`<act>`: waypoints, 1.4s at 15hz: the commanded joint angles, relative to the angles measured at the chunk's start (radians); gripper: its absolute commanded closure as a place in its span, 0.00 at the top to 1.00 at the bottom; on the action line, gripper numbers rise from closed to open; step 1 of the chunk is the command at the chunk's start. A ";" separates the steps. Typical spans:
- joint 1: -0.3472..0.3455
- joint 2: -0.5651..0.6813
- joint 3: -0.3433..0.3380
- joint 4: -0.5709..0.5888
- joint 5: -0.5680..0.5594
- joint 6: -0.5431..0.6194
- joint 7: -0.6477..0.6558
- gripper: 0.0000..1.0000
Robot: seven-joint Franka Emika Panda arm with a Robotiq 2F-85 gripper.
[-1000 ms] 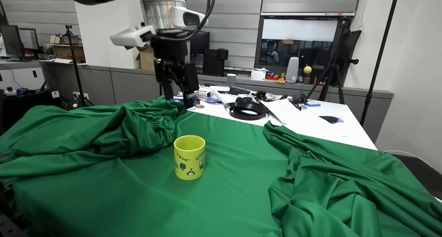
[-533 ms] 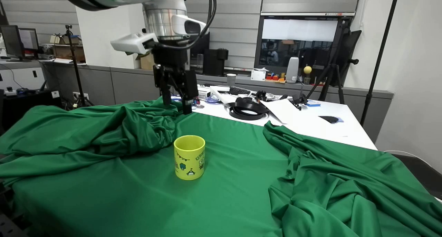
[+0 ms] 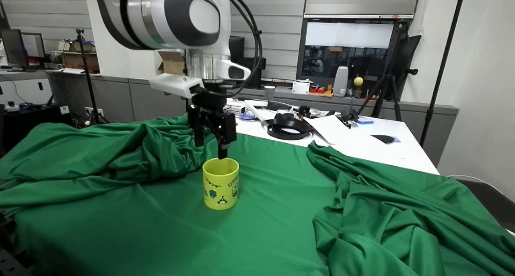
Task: Pick up cup from the table and move it slightly forward.
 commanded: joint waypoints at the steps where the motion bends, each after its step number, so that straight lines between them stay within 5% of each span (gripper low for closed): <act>1: 0.032 0.098 -0.029 0.098 0.013 -0.030 -0.017 1.00; 5: 0.052 0.163 -0.036 0.145 0.025 -0.038 -0.024 1.00; 6: 0.057 0.175 -0.038 0.153 0.029 -0.035 -0.021 0.75; 7: 0.063 0.185 -0.042 0.160 0.029 -0.033 -0.017 0.75; 17: 0.069 0.183 -0.052 0.183 0.060 -0.034 -0.035 0.05; 21: 0.068 0.164 -0.059 0.178 0.057 -0.041 -0.042 0.02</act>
